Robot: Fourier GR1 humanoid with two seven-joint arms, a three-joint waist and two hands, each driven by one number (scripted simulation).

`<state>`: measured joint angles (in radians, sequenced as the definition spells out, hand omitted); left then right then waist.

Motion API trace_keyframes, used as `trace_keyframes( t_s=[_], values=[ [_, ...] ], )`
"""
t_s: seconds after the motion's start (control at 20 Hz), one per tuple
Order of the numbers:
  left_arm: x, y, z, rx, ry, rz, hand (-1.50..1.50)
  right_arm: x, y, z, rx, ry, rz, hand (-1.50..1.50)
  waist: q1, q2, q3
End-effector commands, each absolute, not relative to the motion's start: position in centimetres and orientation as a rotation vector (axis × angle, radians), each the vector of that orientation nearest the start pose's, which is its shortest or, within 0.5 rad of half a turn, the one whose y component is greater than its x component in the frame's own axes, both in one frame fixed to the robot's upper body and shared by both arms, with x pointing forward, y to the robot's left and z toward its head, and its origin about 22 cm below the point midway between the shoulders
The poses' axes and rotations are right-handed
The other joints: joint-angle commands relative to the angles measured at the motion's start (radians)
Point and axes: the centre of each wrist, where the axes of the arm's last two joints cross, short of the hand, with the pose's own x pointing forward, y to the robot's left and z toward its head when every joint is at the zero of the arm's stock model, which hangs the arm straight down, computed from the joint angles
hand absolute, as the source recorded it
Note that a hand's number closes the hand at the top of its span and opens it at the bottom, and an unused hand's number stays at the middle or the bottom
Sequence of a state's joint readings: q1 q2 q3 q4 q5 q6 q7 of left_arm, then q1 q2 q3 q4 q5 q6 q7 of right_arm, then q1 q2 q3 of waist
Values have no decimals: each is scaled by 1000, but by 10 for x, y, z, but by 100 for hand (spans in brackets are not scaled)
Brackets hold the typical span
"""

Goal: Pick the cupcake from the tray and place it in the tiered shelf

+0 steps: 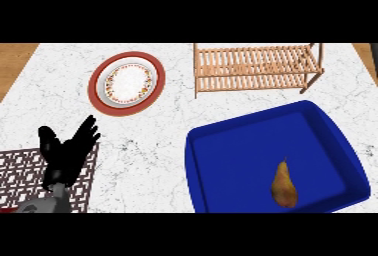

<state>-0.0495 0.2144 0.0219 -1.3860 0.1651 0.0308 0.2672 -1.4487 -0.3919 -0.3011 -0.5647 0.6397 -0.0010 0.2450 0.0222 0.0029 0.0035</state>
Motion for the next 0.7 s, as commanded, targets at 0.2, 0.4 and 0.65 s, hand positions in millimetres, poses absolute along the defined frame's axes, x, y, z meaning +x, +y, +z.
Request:
trace_keyframes(
  t_s=[0.2,0.4,0.65],
  values=[
    [254,281,-21,80,-1118,43,0,461,-213,352,-479,-1739,168,-150,-12,-3,-4],
    [259,296,-25,80,-1111,44,0,460,-230,355,-390,-1772,-14,-150,-14,1,-4],
    [249,291,-27,88,-1120,29,0,448,-272,379,-579,-1819,-171,-150,-7,2,-4]
  ],
)
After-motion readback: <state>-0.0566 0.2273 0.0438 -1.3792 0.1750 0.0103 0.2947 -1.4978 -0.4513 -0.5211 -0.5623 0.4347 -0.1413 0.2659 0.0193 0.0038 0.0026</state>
